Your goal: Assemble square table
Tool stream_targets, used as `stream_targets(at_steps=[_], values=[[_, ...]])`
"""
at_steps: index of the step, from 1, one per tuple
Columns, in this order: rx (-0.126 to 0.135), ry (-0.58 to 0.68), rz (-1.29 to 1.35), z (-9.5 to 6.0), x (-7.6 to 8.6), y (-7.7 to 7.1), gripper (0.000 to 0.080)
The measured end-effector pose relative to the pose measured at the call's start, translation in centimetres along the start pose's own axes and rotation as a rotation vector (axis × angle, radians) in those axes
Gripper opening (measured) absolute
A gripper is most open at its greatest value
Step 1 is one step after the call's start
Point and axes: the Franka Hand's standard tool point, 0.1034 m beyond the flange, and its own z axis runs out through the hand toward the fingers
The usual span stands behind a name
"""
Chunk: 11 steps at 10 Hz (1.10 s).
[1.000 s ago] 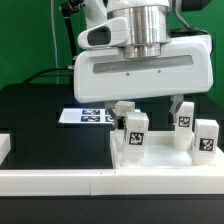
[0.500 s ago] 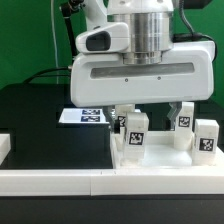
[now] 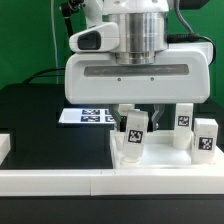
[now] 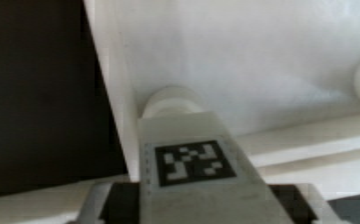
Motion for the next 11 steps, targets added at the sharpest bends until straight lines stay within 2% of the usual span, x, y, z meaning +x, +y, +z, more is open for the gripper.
stream_targets(at_steps=[2, 5, 6, 7, 9, 10, 11], values=[[0.007, 0.018, 0.115, 0.1, 0.2, 0.4, 0.0294], [0.08, 0.092, 0.505, 0.4, 0.9, 1.4, 0.0291], [0.093, 0.109, 0.614, 0.5, 1.0, 1.5, 0.0291], [0.116, 0.115, 0.732, 0.5, 1.0, 1.5, 0.0291], [0.134, 0.099, 0.943, 0.4, 0.6, 1.2, 0.0291], [0.154, 0.094, 1.065, 0.5, 0.2, 1.0, 0.0291], [0.157, 0.084, 1.138, 0.6, -0.2, 0.1, 0.029]])
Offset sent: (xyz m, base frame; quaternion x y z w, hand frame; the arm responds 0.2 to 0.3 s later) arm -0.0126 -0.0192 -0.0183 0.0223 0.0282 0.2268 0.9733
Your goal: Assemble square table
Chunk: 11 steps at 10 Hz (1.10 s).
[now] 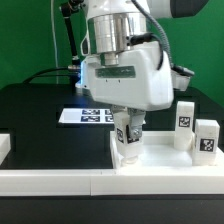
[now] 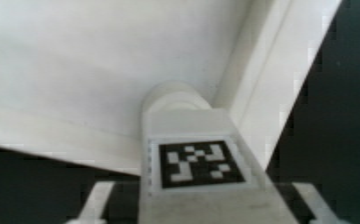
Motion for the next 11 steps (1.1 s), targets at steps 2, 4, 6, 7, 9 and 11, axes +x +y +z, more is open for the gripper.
stream_targets(at_steps=[2, 4, 6, 7, 9, 11], values=[[-0.002, -0.005, 0.118, 0.4, -0.5, 0.1, 0.029], [-0.006, -0.004, 0.133, 0.8, -0.8, 0.3, 0.028], [-0.029, -0.011, -0.033, 0.7, -1.0, 0.3, 0.0551], [-0.046, -0.016, -0.157, 0.5, -1.1, -0.1, 0.0551], [-0.063, -0.018, -0.413, 0.2, -1.4, -0.3, 0.0627], [-0.064, -0.022, -0.546, 0.3, -1.3, -0.3, 0.0644]])
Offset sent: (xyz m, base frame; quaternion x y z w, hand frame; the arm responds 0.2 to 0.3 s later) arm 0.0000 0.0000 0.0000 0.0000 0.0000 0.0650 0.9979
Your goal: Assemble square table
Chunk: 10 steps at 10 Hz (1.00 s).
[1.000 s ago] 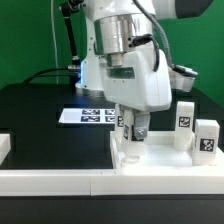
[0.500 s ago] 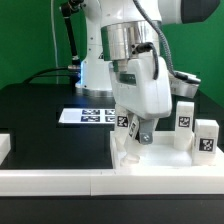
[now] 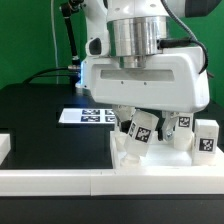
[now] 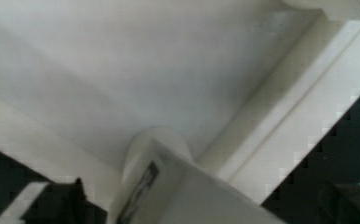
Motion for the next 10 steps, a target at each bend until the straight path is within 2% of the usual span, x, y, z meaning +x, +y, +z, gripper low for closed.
stream_targets(at_steps=[1, 2, 4, 5, 6, 7, 8, 9, 10], values=[[-0.003, 0.002, -0.114, -0.03, 0.06, 0.05, 0.0649], [-0.024, 0.012, -0.339, -0.1, 0.16, 0.2, 0.0649], [-0.045, 0.019, -0.592, -0.24, 0.38, 0.35, 0.0649], [-0.047, 0.02, -0.687, -0.39, 0.6, 0.44, 0.0649], [-0.044, 0.019, -0.651, -0.33, 0.52, 0.41, 0.0649], [-0.044, 0.019, -0.645, -0.31, 0.5, 0.41, 0.0536], [-0.044, 0.019, -0.639, -0.3, 0.5, 0.42, 0.0536], [-0.041, 0.019, -0.588, -0.3, 0.46, 0.38, 0.0401], [-0.045, 0.024, -0.49, -0.31, 0.82, 0.77, 0.0401]])
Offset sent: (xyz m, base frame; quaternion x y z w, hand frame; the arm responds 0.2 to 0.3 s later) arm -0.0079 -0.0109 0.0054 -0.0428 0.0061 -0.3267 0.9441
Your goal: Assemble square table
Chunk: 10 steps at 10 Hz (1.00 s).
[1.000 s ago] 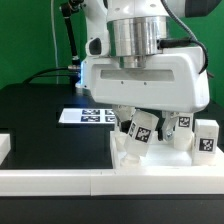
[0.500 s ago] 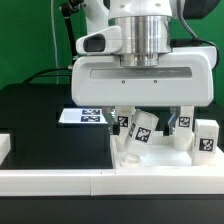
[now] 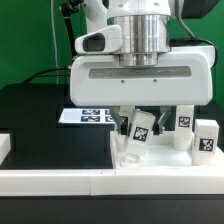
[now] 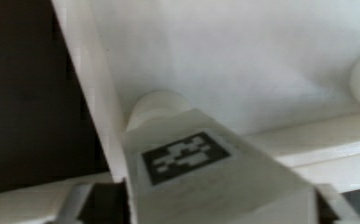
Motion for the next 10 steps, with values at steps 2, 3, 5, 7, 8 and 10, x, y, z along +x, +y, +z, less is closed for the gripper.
stream_targets(at_steps=[2, 3, 5, 7, 8, 10], values=[[-0.004, 0.0, 0.101, 0.05, 0.04, 0.35, 0.0285], [-0.004, 0.0, 0.182, 0.07, 0.06, 0.43, 0.0285], [0.003, -0.007, 0.38, 0.52, 0.37, 0.77, 0.0281], [0.028, -0.035, 0.66, 0.56, 0.45, 0.95, 0.027], [0.039, -0.046, 0.797, 0.58, 0.47, 1.03, 0.0271], [0.059, -0.071, 1.088, 0.65, 0.45, 1.0, 0.0271]])
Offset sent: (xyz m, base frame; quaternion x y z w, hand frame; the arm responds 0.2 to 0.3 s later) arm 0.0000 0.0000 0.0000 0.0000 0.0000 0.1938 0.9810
